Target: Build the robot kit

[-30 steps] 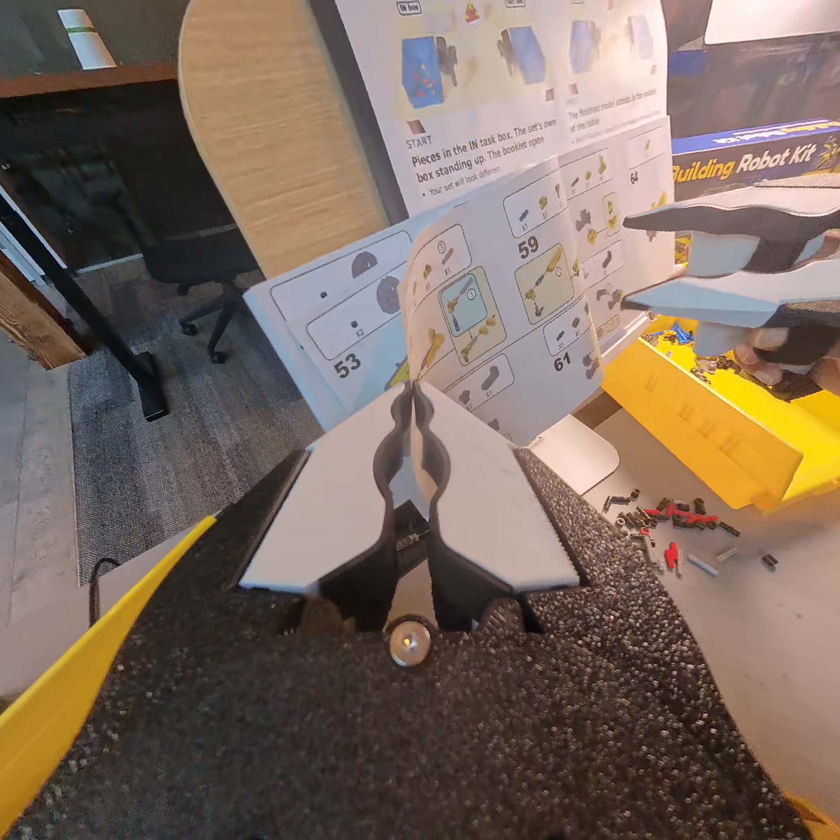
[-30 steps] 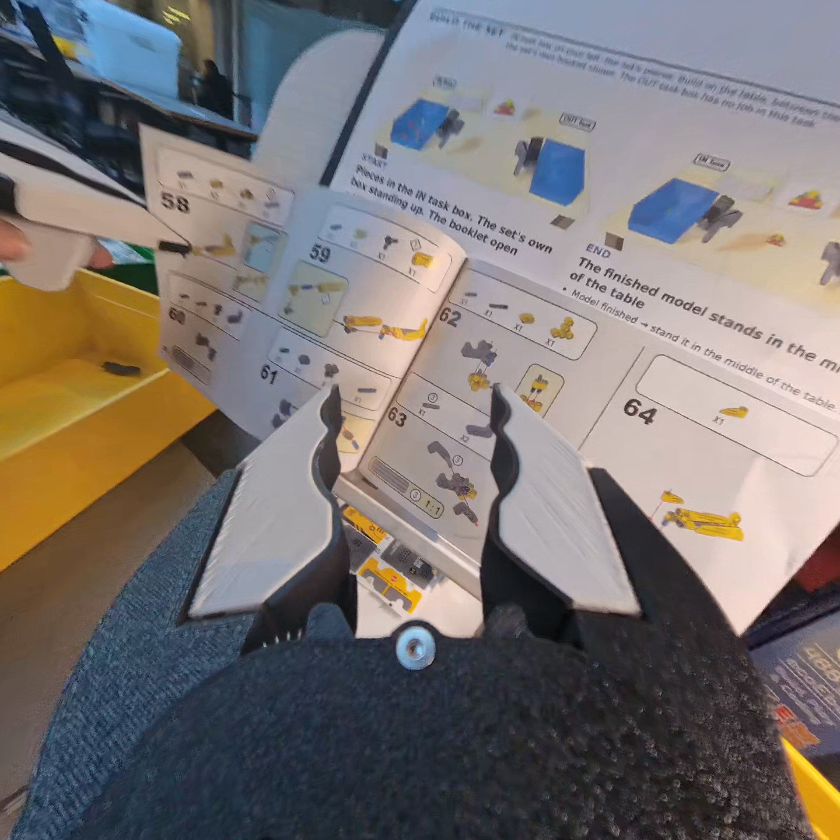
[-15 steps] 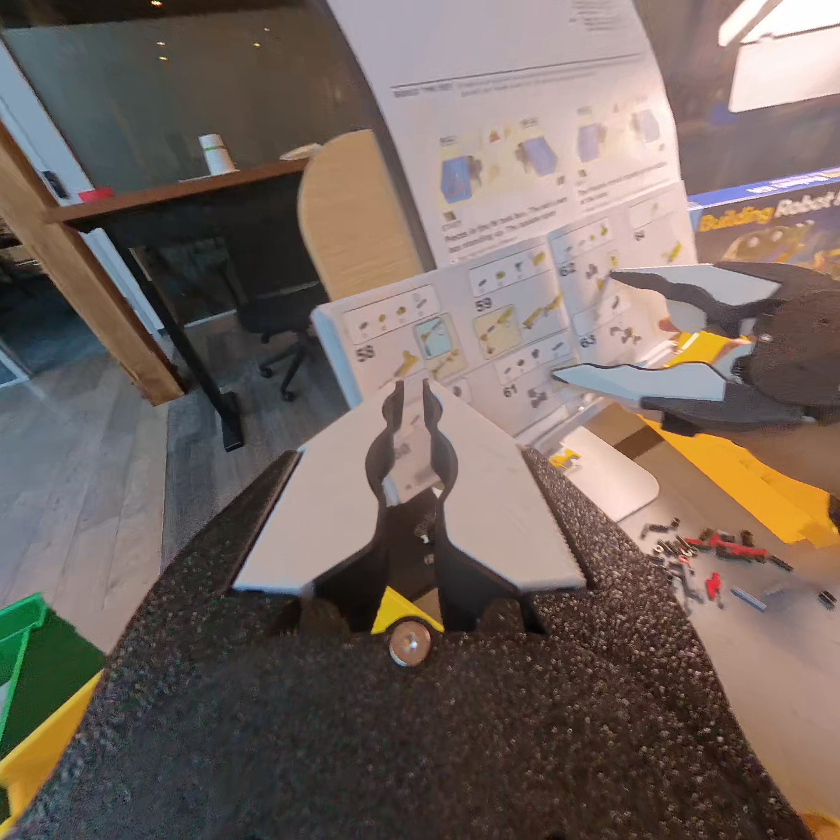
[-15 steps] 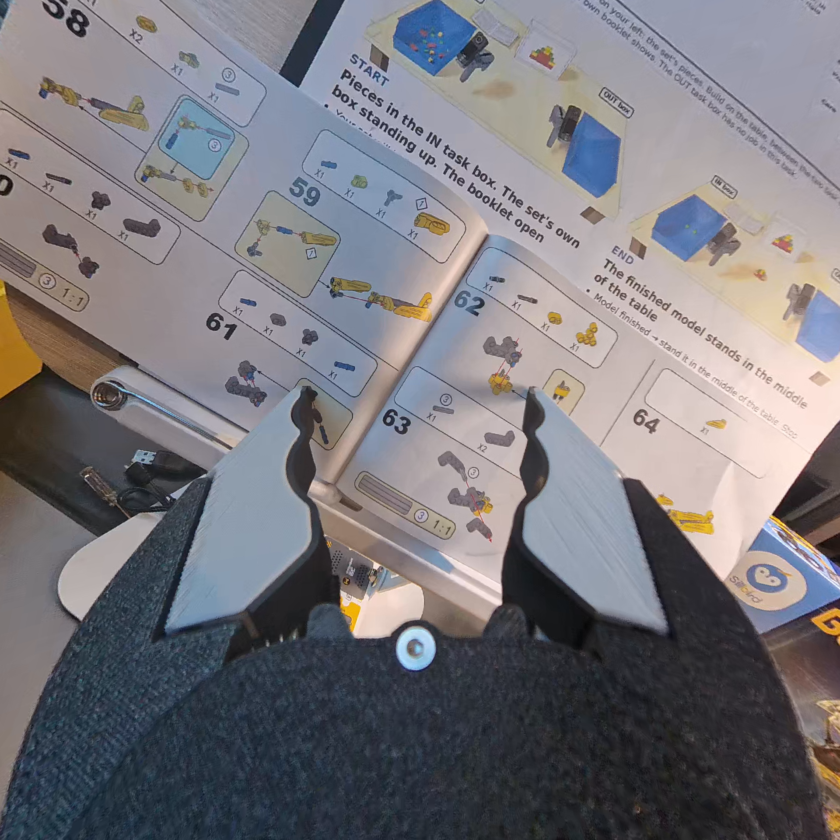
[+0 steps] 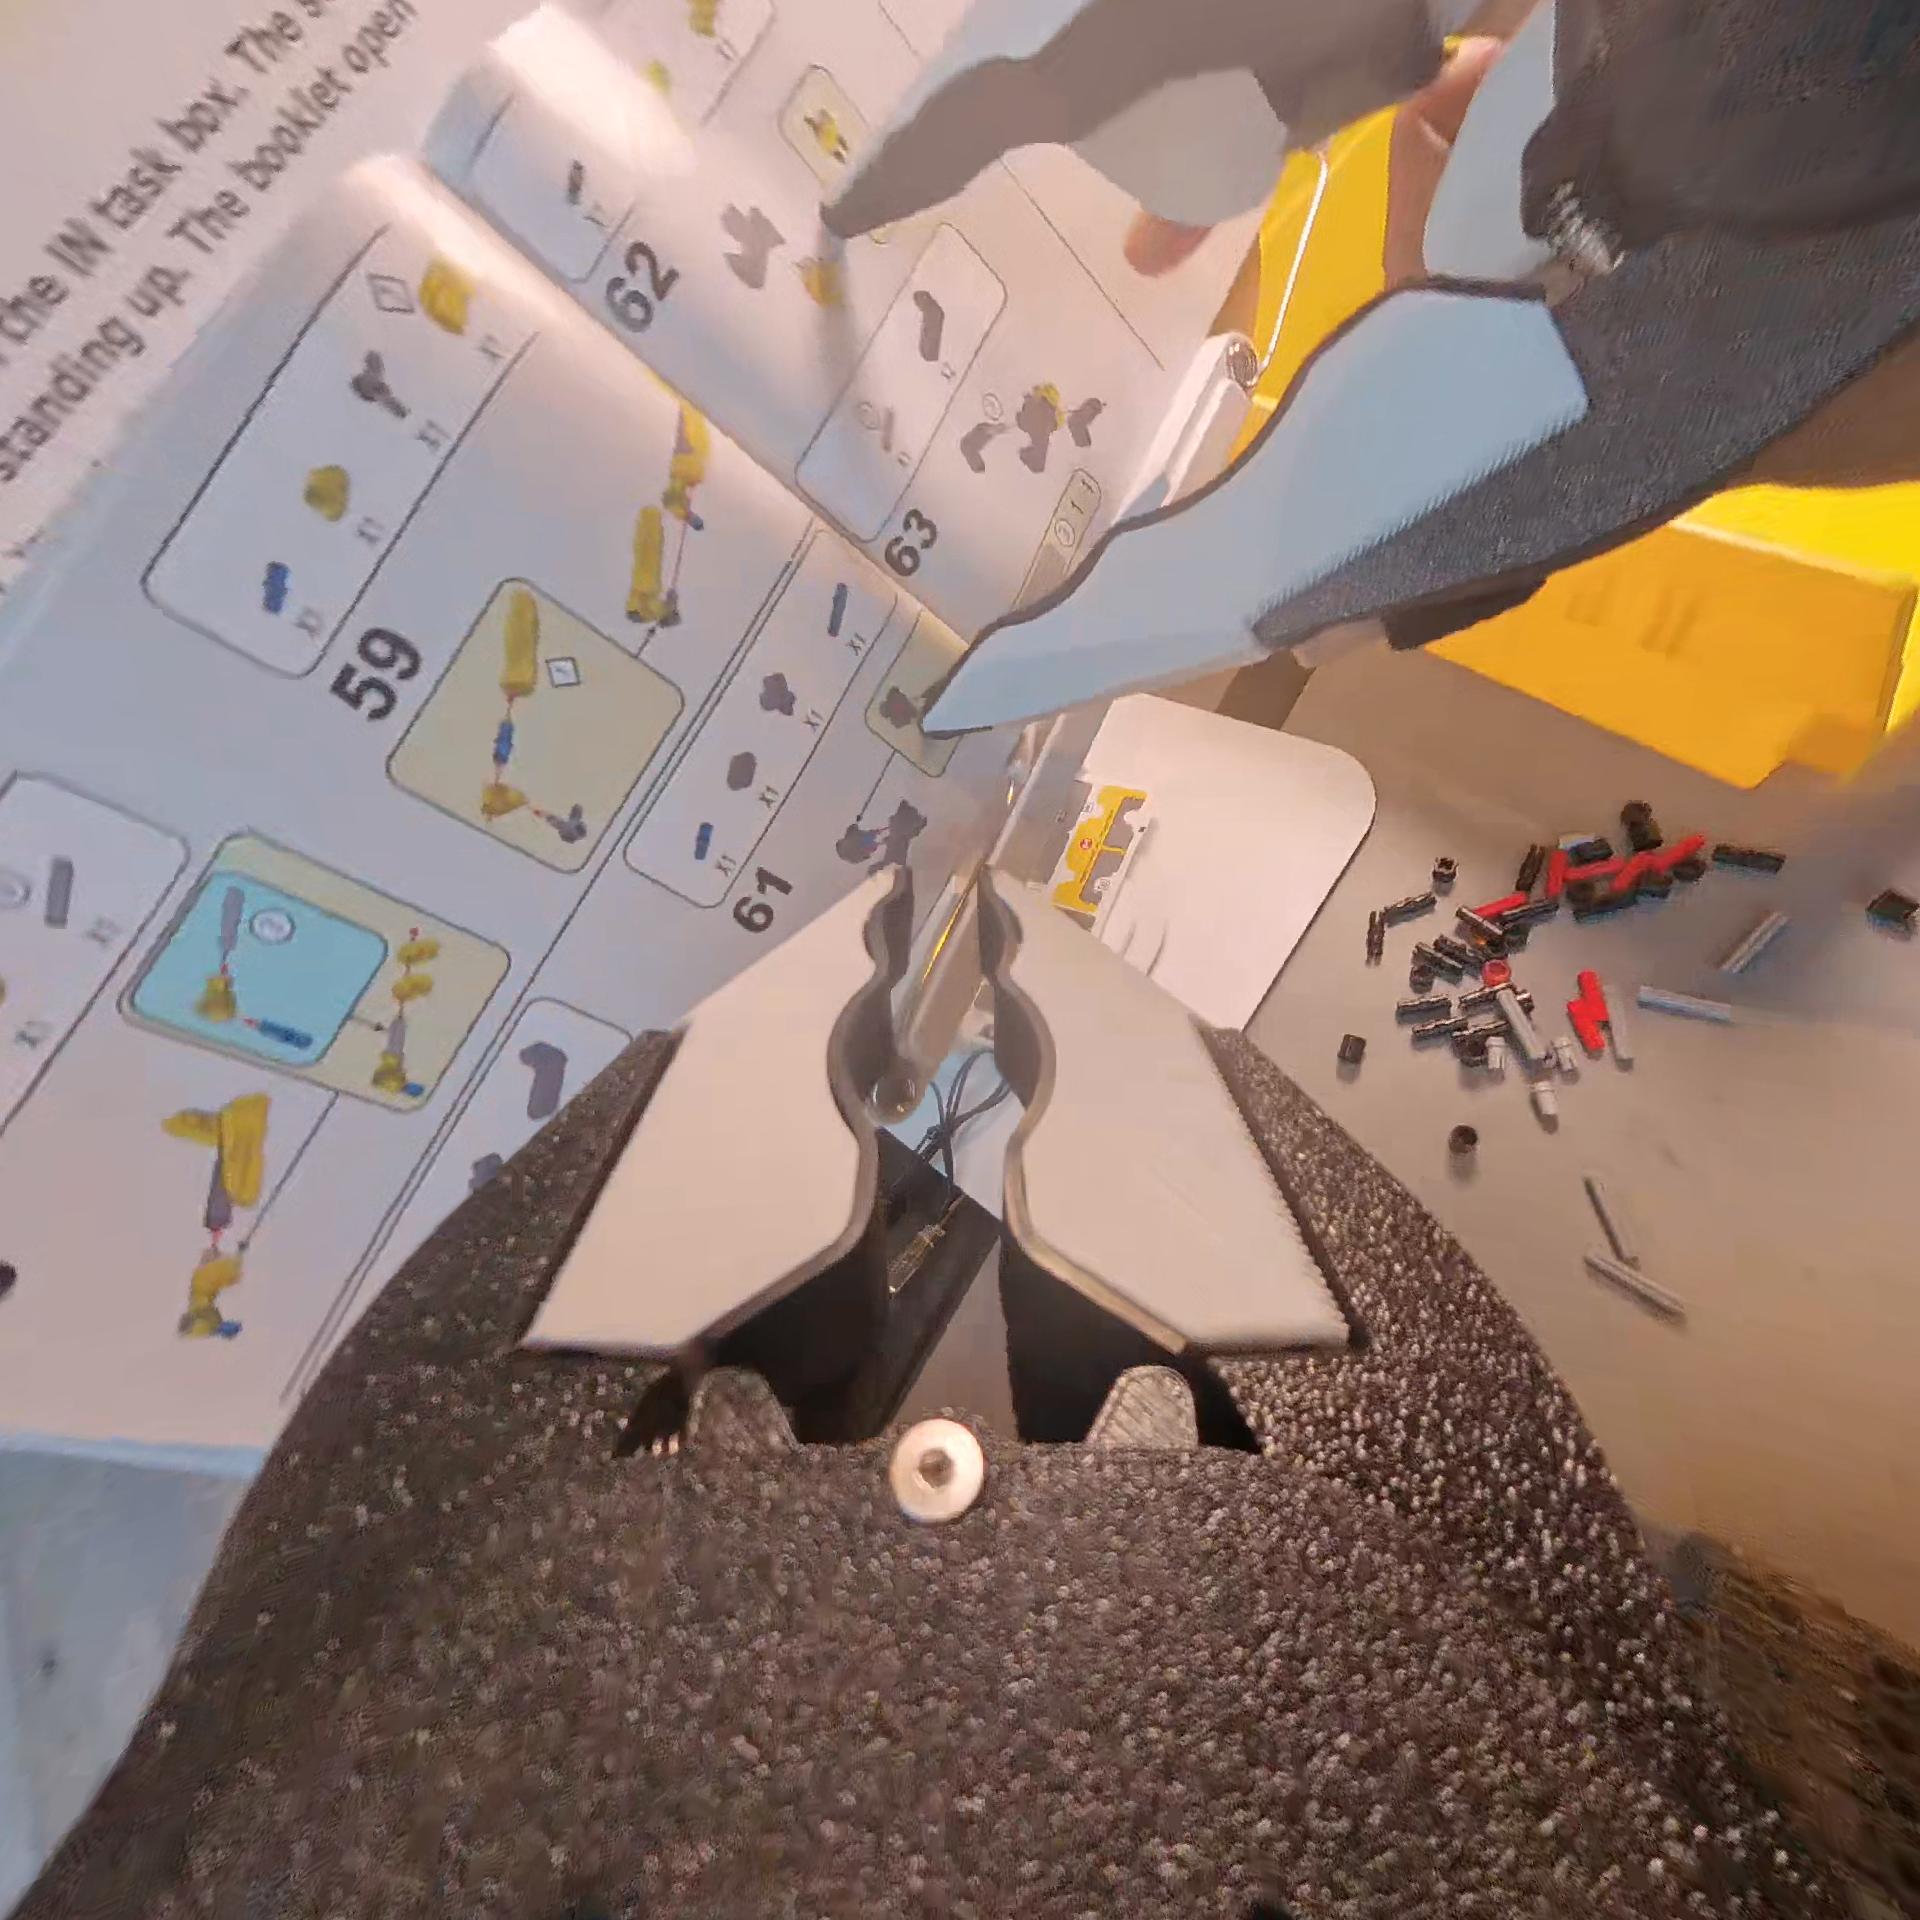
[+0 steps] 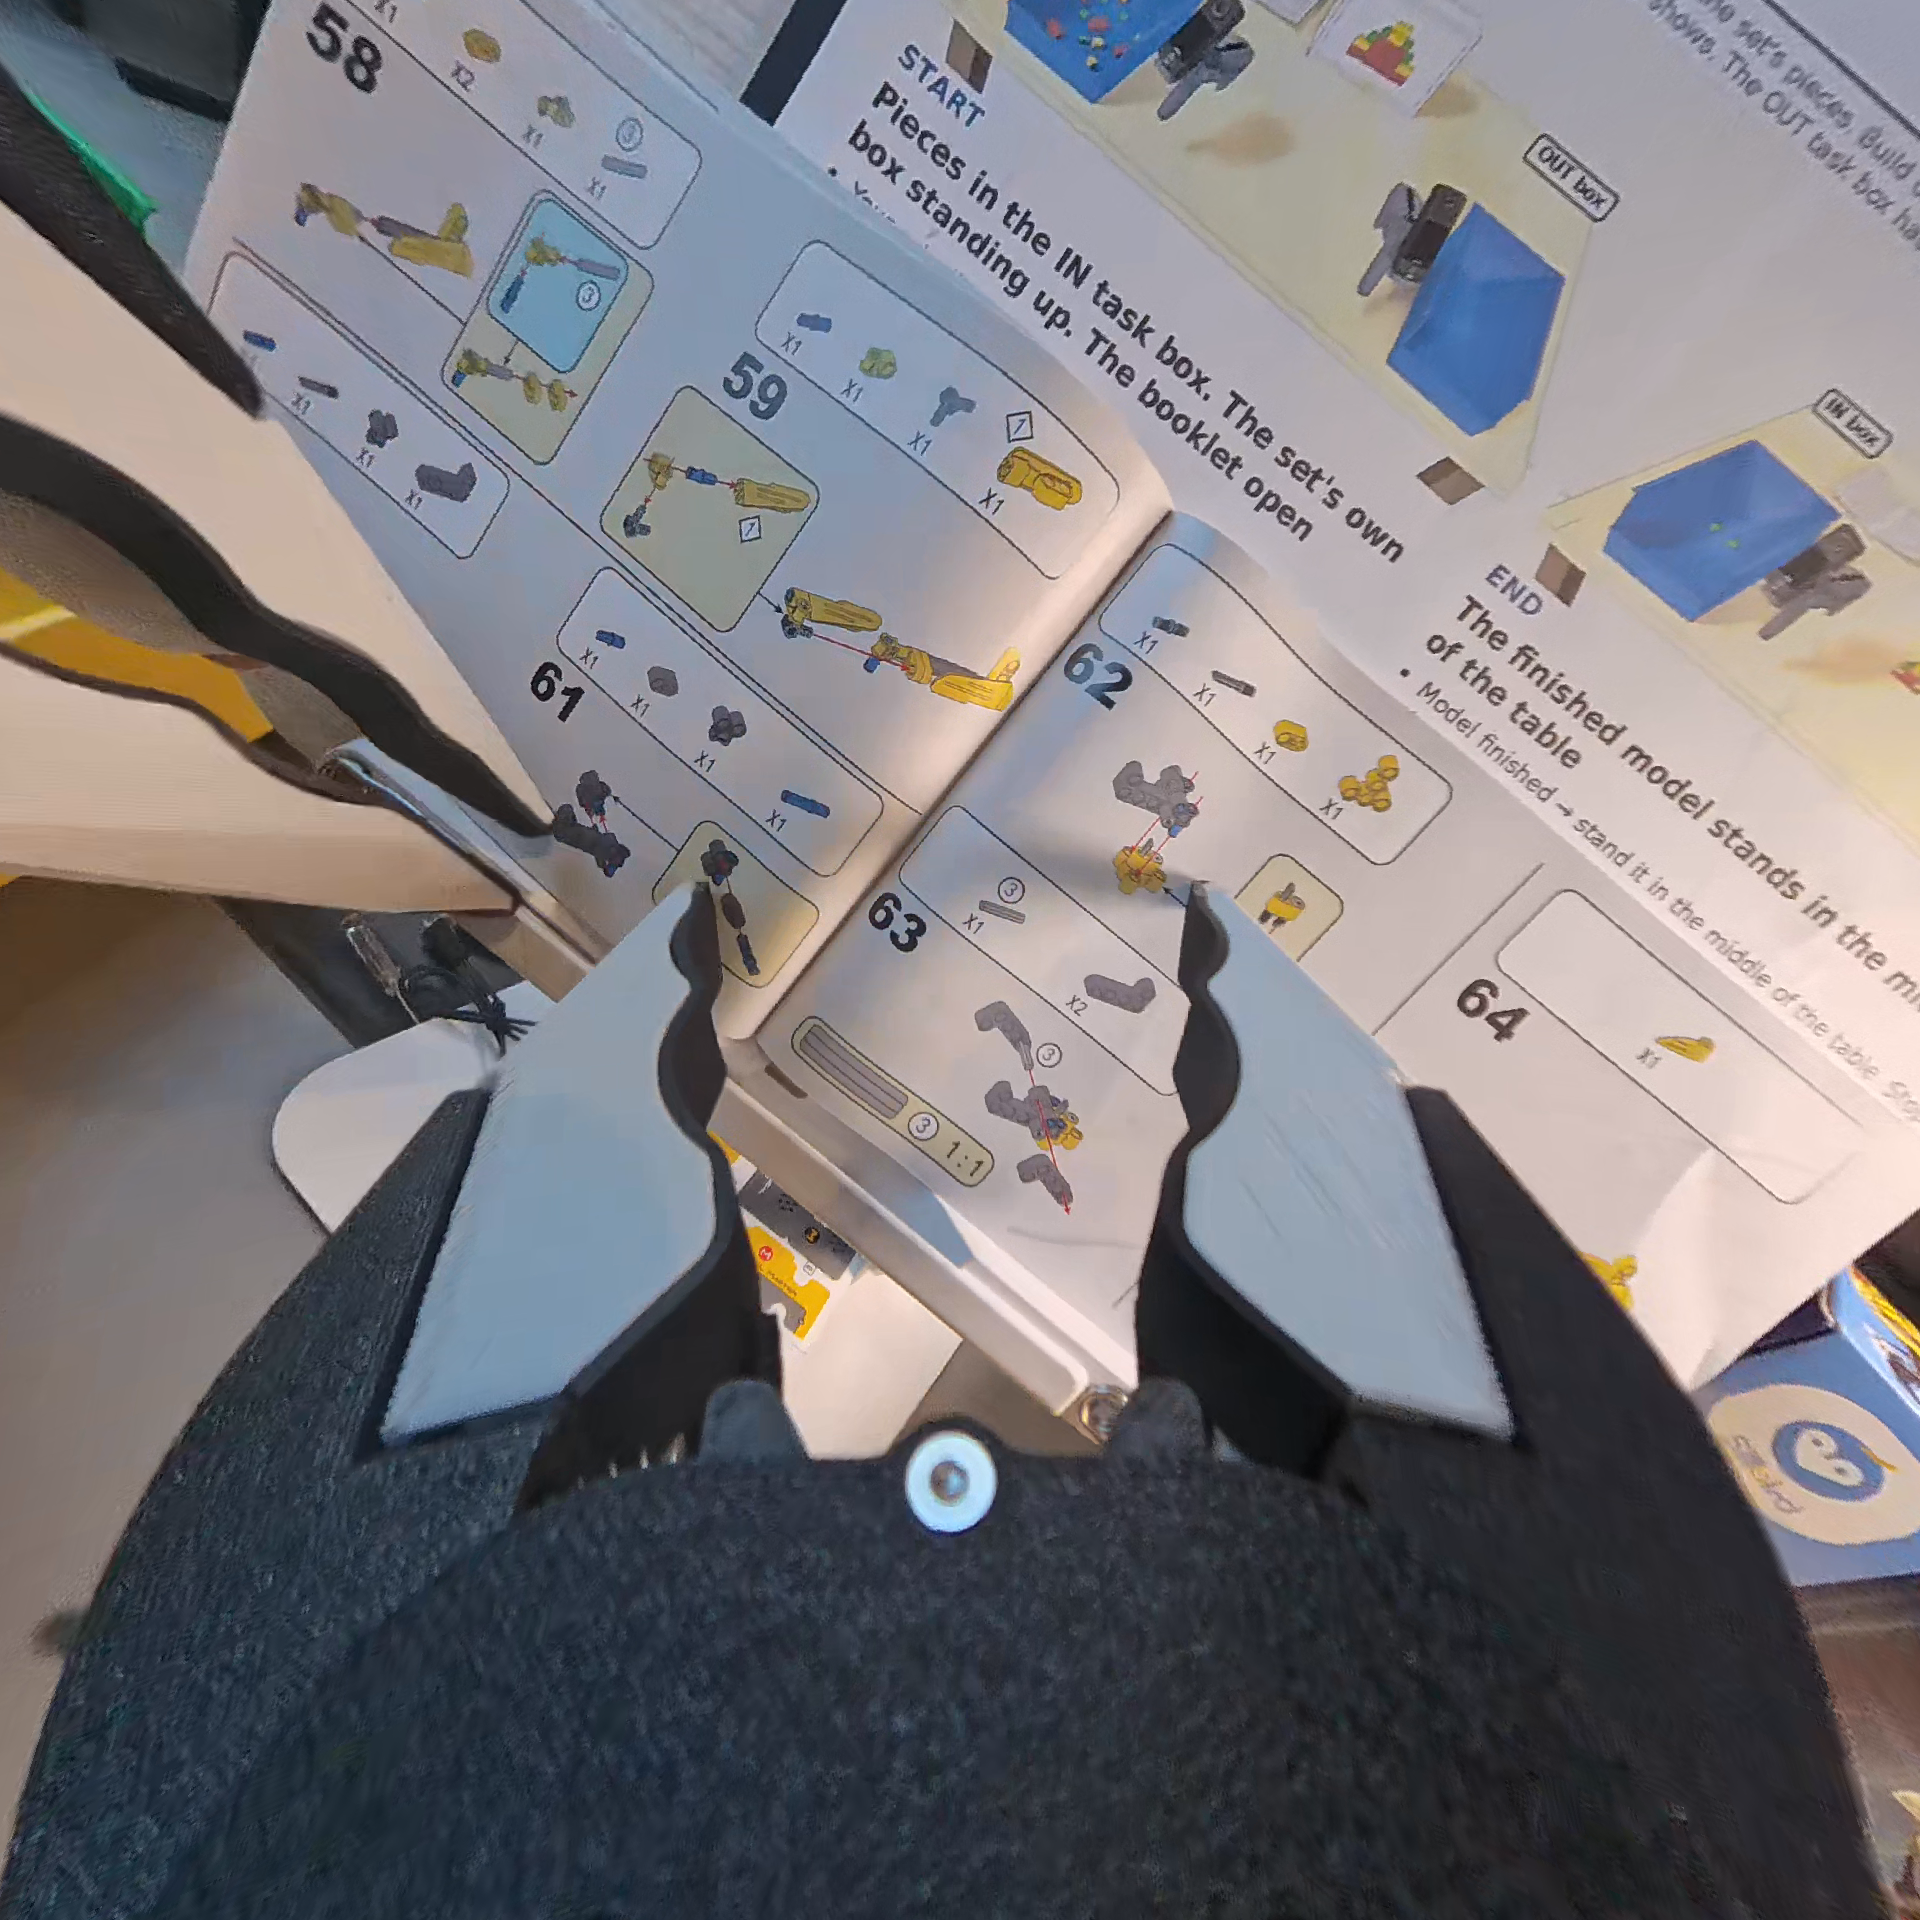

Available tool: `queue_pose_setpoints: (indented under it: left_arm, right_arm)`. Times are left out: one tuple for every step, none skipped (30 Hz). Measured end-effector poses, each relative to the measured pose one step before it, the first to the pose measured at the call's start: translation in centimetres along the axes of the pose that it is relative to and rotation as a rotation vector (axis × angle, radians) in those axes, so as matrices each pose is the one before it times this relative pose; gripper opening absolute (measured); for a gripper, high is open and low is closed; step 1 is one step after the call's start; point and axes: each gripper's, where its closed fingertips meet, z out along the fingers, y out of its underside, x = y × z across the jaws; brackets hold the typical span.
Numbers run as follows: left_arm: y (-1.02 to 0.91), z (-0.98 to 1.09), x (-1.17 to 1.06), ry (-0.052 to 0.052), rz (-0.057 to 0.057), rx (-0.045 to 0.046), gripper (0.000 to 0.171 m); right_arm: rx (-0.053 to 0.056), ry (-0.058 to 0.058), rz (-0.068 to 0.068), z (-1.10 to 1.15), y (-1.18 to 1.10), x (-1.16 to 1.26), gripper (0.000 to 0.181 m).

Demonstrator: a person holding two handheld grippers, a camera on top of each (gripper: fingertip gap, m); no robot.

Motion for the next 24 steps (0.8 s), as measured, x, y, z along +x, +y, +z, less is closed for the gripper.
queue_pose_setpoints:
  left_arm:
    - [0.011, 0.299, 0.313, 0.0314, 0.0323, -0.01790, 0.007]
    - [-0.076, 0.272, 0.521, 0.0455, 0.0273, -0.01488, 0.008]
    - [-0.195, 0.215, 0.274, 0.0287, 0.0258, -0.00963, 0.008]
    - [-0.201, 0.194, 0.015, 0.0124, 0.0264, -0.01189, 0.008]
    - [-0.191, 0.209, 0.118, 0.0208, 0.0203, -0.01230, 0.009]
    - [-0.035, 0.283, 0.153, 0.0260, 0.0088, -0.02221, 0.010]
    - [0.061, 0.308, 0.026, 0.0186, 0.0057, -0.02614, 0.012]
    - [0.069, 0.261, -0.070, 0.0099, 0.0089, -0.02205, 0.012]
    - [0.172, 0.256, -0.010, 0.0134, 0.0061, -0.02458, 0.012]
    - [0.284, 0.266, 0.084, 0.0201, -0.0006, -0.02717, 0.012]
    - [0.313, 0.225, 0.015, 0.0162, -0.0019, -0.02521, 0.011]
    - [-0.077, -0.002, 0.031, 0.0156, -0.0040, 0.00205, 0.011]
    - [0.007, 0.010, 0.062, 0.0234, -0.0202, -0.00266, 0.010]
    - [0.002, -0.001, 0.086, 0.0300, -0.0332, -0.00028, 0.010]
    - [-0.023, -0.068, 0.062, 0.0341, -0.0317, 0.00360, 0.010]
    - [-0.015, -0.068, 0.059, 0.0353, -0.0332, 0.00479, 0.009]
    - [-0.039, -0.083, 0.025, 0.0363, -0.0353, 0.00654, 0.008]
    - [-0.035, -0.086, 0.028, 0.0371, -0.0379, 0.00538, 0.007]
    - [-0.046, -0.108, 0.034, 0.0358, -0.0316, 0.00541, 0.006]
    - [-0.059, -0.093, 0.009, 0.0291, -0.0273, 0.00629, 0.004]
    - [-0.018, -0.057, -0.010, 0.0230, -0.0237, 0.00203, 0.003]
    - [-0.033, -0.049, -0.002, 0.0187, -0.0190, 0.00235, 0.002]
    - [-0.040, -0.027, -0.027, 0.0154, -0.0118, 0.00287, 0.002]
    - [-0.069, -0.020, -0.055, 0.0088, -0.0090, 0.00667, 0.001]
  right_arm:
    - [-0.0041, -0.0159, -0.0147, -0.091, 0.095, 0.016, 0.088]
    - [-0.0038, -0.0154, -0.0117, -0.086, 0.055, 0.002, 0.088]
    - [-0.0049, -0.0136, -0.0107, -0.056, 0.046, 0.029, 0.087]
    - [-0.0080, -0.0079, -0.0088, -0.009, 0.057, 0.074, 0.086]
    - [-0.0093, -0.0022, -0.0099, 0.039, 0.019, 0.085, 0.085]
    - [-0.0102, 0.0048, -0.0123, 0.094, 0.007, 0.064, 0.084]
    - [-0.0093, 0.0119, -0.0151, 0.141, -0.007, 0.046, 0.084]
    - [-0.0024, 0.0136, -0.0185, 0.156, -0.115, -0.030, 0.084]
    - [-0.0025, 0.0161, -0.0200, 0.119, -0.100, -0.054, 0.084]
    - [0.0037, 0.0139, -0.0127, 0.074, -0.157, -0.120, 0.085]
    - [0.0012, 0.0165, -0.0040, 0.068, -0.082, -0.055, 0.086]
    - [0.0077, 0.0152, 0.0034, 0.035, -0.127, -0.045, 0.088]
    - [0.0050, 0.0119, 0.0083, 0.042, -0.043, -0.047, 0.088]
    - [0.0046, 0.0084, 0.0086, 0.021, -0.035, -0.055, 0.089]
    - [0.0050, 0.0044, 0.0085, -0.038, -0.036, -0.057, 0.090]
    - [0.0050, -0.0007, 0.0050, -0.056, -0.011, -0.043, 0.090]
    - [0.0019, -0.0031, 0.0082, -0.115, 0.041, 0.017, 0.090]
    - [0.0012, -0.0072, 0.0191, -0.173, 0.046, 0.033, 0.091]
    - [0.0041, -0.0109, 0.0203, -0.210, 0.045, 0.037, 0.091]
    - [0.0032, -0.0112, 0.0120, -0.222, 0.092, 0.040, 0.090]
    - [0.0009, -0.0079, 0.0106, -0.234, 0.164, 0.109, 0.089]
    - [0.0057, -0.0150, 0.0139, -0.243, 0.062, 0.018, 0.088]
    - [0.0124, -0.0059, 0.0137, -0.278, -0.075, 0.155, 0.088]
    - [0.0125, 0.0036, 0.0100, -0.275, -0.151, 0.341, 0.086]
